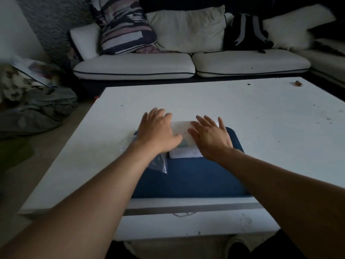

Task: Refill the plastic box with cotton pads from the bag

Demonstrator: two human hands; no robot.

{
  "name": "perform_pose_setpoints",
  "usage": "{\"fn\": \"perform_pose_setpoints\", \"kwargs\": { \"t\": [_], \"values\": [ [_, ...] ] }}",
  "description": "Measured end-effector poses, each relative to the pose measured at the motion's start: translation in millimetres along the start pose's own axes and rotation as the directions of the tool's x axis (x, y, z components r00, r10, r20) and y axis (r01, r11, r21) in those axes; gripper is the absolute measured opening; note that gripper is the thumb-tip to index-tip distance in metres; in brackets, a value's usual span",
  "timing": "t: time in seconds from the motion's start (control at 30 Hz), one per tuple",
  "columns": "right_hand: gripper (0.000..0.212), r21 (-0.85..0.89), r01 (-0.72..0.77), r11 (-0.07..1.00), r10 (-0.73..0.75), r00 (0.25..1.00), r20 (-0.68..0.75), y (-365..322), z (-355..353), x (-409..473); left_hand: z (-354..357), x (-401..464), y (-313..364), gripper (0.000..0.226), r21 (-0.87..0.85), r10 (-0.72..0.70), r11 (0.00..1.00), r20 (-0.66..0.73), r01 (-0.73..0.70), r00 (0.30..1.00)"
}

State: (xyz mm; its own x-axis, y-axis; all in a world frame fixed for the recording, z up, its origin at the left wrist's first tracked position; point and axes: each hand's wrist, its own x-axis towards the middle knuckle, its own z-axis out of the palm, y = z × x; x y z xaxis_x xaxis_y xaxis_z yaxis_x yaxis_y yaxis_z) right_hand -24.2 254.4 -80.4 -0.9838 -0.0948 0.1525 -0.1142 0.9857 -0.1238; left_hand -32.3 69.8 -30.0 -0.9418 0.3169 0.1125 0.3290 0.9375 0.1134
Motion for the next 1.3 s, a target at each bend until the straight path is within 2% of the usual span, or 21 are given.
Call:
{"fn": "perform_pose_setpoints", "kwargs": {
  "t": [0.03,0.1,0.17,0.2,0.27,0.33,0.4,0.47,0.53,0.6,0.67,0.77,0.83,0.87,0.93,1.0,1.07,1.13,1.2,1.23,1.3],
  "values": [
    [0.052,0.073,-0.007,0.997,0.011,0.999,-0.047,-3,-2,3,-11,0,-15,0.083,0.055,-0.073,0.996,0.081,0.069,0.994],
    [0.052,0.229,0.017,0.973,0.009,0.994,-0.112,-15,-8,8,-15,-10,-53,0.088,0.134,-0.233,0.970,0.304,0.201,0.923],
    [0.046,0.333,0.096,0.938,-0.063,0.992,-0.109,-31,-12,8,-4,-28,-85,0.064,0.137,-0.300,0.954,0.450,0.267,0.841],
    [0.042,0.376,0.140,0.916,-0.112,0.989,-0.095,-40,-14,7,2,-31,-93,0.041,0.088,-0.300,0.953,0.425,0.290,0.854],
    [0.035,0.471,0.148,0.870,-0.141,0.989,-0.051,-56,-19,7,-3,-31,-95,0.010,-0.072,-0.322,0.938,0.183,0.340,0.929],
    [0.046,0.659,-0.033,0.752,-0.042,0.994,0.097,-68,-32,8,-18,-26,-79,0.009,-0.325,-0.387,0.884,-0.102,0.337,0.916],
    [0.069,0.817,-0.307,0.489,-0.018,0.933,0.361,-71,-56,5,-28,-26,-49,0.011,-0.532,-0.419,0.813,-0.252,0.237,0.872],
    [0.069,0.885,-0.379,0.269,-0.097,0.904,0.417,-65,-83,2,-30,-26,-11,0.011,-0.623,-0.359,0.771,-0.252,0.133,0.899],
    [0.046,0.943,-0.312,0.119,-0.021,0.948,0.317,-53,-106,-5,-30,-26,27,0.014,-0.687,-0.223,0.727,-0.224,0.009,0.949],
    [0.026,0.966,-0.213,0.148,0.194,0.964,0.183,-30,-116,-16,-32,-20,62,0.020,-0.768,-0.088,0.635,-0.180,-0.084,0.980],
    [0.020,0.982,-0.158,0.099,0.332,0.936,0.117,-4,-113,-40,-28,-16,87,0.025,-0.823,0.026,0.558,-0.113,-0.108,0.993],
    [0.013,0.974,-0.226,0.009,0.542,0.820,0.185,61,-93,-117,-4,-18,141,0.037,-0.814,0.244,0.568,0.027,-0.120,0.969],
    [0.007,0.944,-0.329,-0.027,0.691,0.676,0.256,110,-71,-177,11,-24,176,0.038,-0.771,0.376,0.615,0.103,-0.165,0.921],
    [0.009,0.906,-0.422,0.003,0.778,0.571,0.264,136,-59,-206,16,-28,195,0.034,-0.758,0.429,0.624,0.130,-0.189,0.894],
    [0.032,0.749,-0.660,0.062,0.901,0.359,0.242,191,-35,-270,27,-39,232,0.026,-0.735,0.521,0.634,0.179,-0.239,0.835],
    [0.056,0.636,-0.771,-0.028,0.946,0.185,0.265,254,13,-329,38,-50,251,0.022,-0.698,0.592,0.657,0.244,-0.284,0.768],
    [0.072,0.662,-0.728,-0.181,0.951,0.042,0.306,274,25,-362,47,-55,262,0.018,-0.677,0.655,0.659,0.302,-0.328,0.693],
    [0.052,0.698,-0.631,-0.338,0.899,0.003,0.439,262,12,-366,51,-54,262,0.017,-0.674,0.662,0.662,0.322,-0.327,0.677],
    [0.040,0.707,-0.553,-0.440,0.853,-0.011,0.523,263,5,-365,50,-51,261,0.017,-0.672,0.644,0.668,0.305,-0.320,0.702],
    [0.040,0.720,-0.510,-0.471,0.840,-0.010,0.543,269,7,-366,50,-48,260,0.017,-0.668,0.641,0.668,0.295,-0.327,0.708],
    [0.039,0.763,-0.469,-0.444,0.865,-0.003,0.502,275,10,-367,51,-47,258,0.017,-0.668,0.641,0.670,0.299,-0.324,0.707]
  ]
}}
